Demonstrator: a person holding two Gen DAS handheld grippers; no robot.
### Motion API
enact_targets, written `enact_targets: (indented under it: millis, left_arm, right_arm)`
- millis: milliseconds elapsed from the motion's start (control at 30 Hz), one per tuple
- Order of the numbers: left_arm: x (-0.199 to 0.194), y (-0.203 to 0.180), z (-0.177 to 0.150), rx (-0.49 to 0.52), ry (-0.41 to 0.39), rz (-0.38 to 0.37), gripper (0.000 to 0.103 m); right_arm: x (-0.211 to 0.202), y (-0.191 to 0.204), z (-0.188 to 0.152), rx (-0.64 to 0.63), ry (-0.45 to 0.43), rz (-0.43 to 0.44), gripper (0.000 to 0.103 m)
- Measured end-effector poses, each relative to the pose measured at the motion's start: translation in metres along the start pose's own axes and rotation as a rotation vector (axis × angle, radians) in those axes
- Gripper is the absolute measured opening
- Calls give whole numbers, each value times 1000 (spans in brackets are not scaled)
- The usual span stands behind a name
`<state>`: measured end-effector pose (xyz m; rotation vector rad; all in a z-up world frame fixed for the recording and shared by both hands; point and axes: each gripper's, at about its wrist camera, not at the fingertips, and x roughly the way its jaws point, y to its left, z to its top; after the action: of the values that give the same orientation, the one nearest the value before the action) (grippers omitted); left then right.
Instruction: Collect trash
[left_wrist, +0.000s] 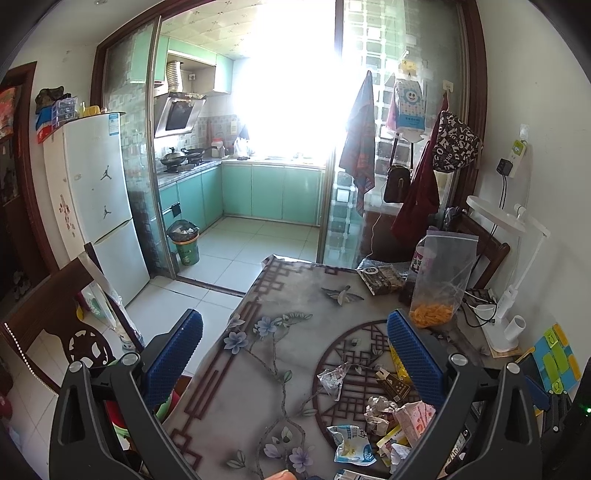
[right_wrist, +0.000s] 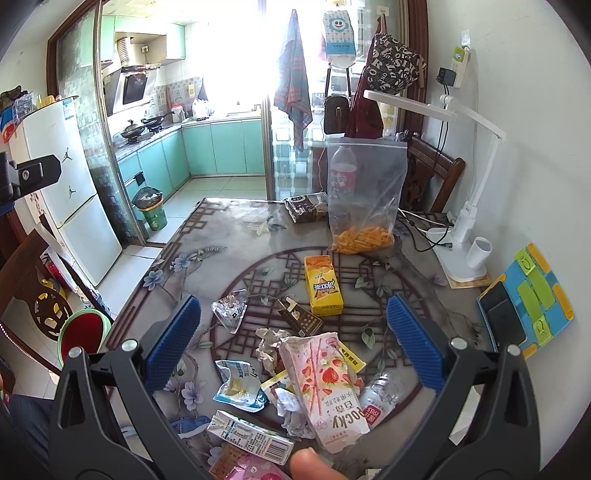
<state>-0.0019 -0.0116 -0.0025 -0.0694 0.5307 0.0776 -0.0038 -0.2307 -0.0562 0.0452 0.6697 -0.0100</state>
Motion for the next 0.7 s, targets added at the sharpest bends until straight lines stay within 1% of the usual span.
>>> enact_targets:
  millis: [333, 467, 533, 600, 700]
  left_arm:
    - [4, 1, -1, -4, 17, -3, 96]
    - [12, 6, -4, -23, 43, -10, 96]
    - [15, 10, -7, -35, 41, -28, 96]
    - [17, 17, -10, -52, 24, -57, 96]
    - [23, 30, -21, -84, 13, -78, 96]
  right_arm:
    - [0, 0, 0, 5, -3, 4, 100]
    - [1, -5, 3, 41, -20, 36, 100]
    - [2, -7, 5, 48, -39, 48, 100]
    - [6, -9, 7, 42, -40, 80, 100]
    - [20, -12, 7, 61, -12, 165, 100]
